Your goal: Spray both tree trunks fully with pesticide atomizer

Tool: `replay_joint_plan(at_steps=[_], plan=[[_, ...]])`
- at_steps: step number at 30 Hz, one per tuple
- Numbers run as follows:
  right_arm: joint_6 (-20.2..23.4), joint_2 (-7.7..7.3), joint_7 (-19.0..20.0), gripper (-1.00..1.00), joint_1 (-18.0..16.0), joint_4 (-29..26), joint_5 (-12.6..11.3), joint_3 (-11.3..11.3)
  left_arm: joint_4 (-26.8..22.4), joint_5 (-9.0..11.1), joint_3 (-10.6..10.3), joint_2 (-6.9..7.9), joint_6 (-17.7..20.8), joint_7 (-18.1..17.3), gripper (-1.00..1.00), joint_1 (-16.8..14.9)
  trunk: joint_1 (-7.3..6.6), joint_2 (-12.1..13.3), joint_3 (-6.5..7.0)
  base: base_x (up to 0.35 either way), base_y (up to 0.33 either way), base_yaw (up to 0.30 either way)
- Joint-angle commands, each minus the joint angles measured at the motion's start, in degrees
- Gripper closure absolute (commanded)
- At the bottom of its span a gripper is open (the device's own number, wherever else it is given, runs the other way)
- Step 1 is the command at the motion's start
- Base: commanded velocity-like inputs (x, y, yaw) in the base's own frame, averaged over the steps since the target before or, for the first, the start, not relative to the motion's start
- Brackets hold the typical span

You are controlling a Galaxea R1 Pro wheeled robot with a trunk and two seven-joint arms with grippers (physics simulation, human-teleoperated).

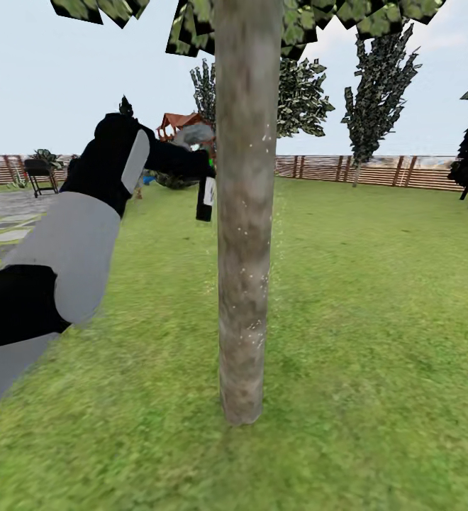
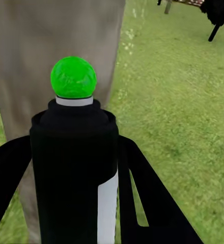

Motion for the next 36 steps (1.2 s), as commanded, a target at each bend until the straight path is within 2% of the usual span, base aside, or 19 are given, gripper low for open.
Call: replay_joint_plan(at_steps=[1, 4, 7, 10, 12, 14, 17, 18, 20, 24, 28, 29, 32, 33, 36], plan=[[0.0, 0.0, 0.0, -1.0, 0.0, 0.0, 0.0, 0.0, 0.22, -0.11, -0.01, 0.04, 0.02, 0.0, 1.0, -1.17, 0.0, 0.01, -0.01, 0.0, 0.0, 0.0], [0.0, -0.03, 0.0, -1.0, 0.0, 0.06, 0.0, -0.03, 0.57, -0.11, 0.02, 0.02, 0.07, 0.0, 1.0, -4.16, 0.0, 0.01, -0.01, 0.0, 0.0, 0.0], [0.0, -0.07, -0.02, -1.0, 0.0, 0.07, 0.0, -0.01, 0.61, -0.11, 0.06, 0.04, 0.08, 0.0, 1.0, -5.28, 0.0, 0.01, -0.01, 0.0, 0.0, 0.0], [0.0, -0.09, -0.01, -1.0, 0.0, 0.09, 0.0, -0.01, 0.63, -0.11, 0.26, 0.05, 0.35, 0.0, 1.0, -9.5, 0.0, 0.01, -0.01, 0.0, 0.0, 0.0], [0.0, -0.09, -0.02, -1.0, 0.0, 0.09, 0.0, -0.02, 0.64, -0.11, 1.81, 0.05, 0.4, 0.0, 1.0, -10.98, 0.0, 0.01, -0.01, 0.0, 0.0, 0.0], [0.0, -0.28, 0.01, -1.0, 0.0, 0.09, 0.0, 0.0, 0.72, -0.11, 4.84, 0.04, 0.43, 0.0, 1.0, -12.26, 0.0, 0.01, -0.01, 0.0, 0.0, 0.0], [0.0, -0.47, -0.02, -1.0, 0.0, 0.09, 0.0, 0.01, 3.06, -0.11, 5.58, 0.1, 0.39, 0.0, 1.0, -12.75, 0.0, 0.01, -0.01, 0.0, 0.0, 0.0], [0.0, -0.49, -0.01, -1.0, 0.0, 0.09, 0.0, 0.01, 3.44, -0.11, 5.68, 0.33, 0.37, 0.0, 1.0, -12.81, 0.0, 0.01, -0.01, 0.0, 0.0, 0.0], [0.0, -0.52, -0.01, -1.0, 0.0, 0.09, 0.0, 0.0, 4.0, -0.11, 5.8, 2.32, 0.35, 0.0, 1.0, -12.89, 0.0, 0.01, -0.01, 0.0, 0.0, 0.0], [0.0, -0.53, 0.03, -1.0, 0.0, 0.09, 0.0, 0.0, 4.36, -0.15, 5.85, 4.21, 0.35, 0.0, 1.0, -12.91, 0.0, 0.01, -0.01, 0.0, 0.0, 0.0], [0.0, -0.53, 0.02, -1.0, 0.0, 0.09, 0.0, 0.01, 5.31, -0.24, 5.86, 5.06, 0.35, 0.0, 1.0, -12.91, 0.0, 0.01, -0.01, 0.0, 0.0, 0.0], [0.0, -0.53, 0.01, -1.0, 0.0, 0.09, 0.0, 0.01, 7.03, -0.25, 5.86, 5.14, 0.31, 0.0, 1.0, -12.91, 0.0, 0.01, -0.01, 0.0, 0.0, 0.0], [0.0, -0.53, 0.0, -1.0, 0.0, 0.09, 0.0, 0.01, 9.21, -0.17, 5.77, 5.0, 0.27, 0.0, 1.0, -12.91, 0.0, 0.01, -0.01, 0.0, 0.0, 0.0], [0.0, -0.53, 0.01, -1.0, 0.0, 0.09, 0.0, 0.01, 9.53, -0.1, 5.78, 4.35, 0.26, -0.02, 1.0, -12.91, 0.0, 0.01, -0.01, 0.0, 0.0, 0.0], [0.0, -0.53, 0.04, -1.0, 0.0, 0.09, 0.0, 0.01, 9.81, -0.03, 5.73, 0.93, 0.27, -0.08, 1.0, -12.91, 0.0, 0.01, -0.01, 0.0, 0.0, 0.0]])
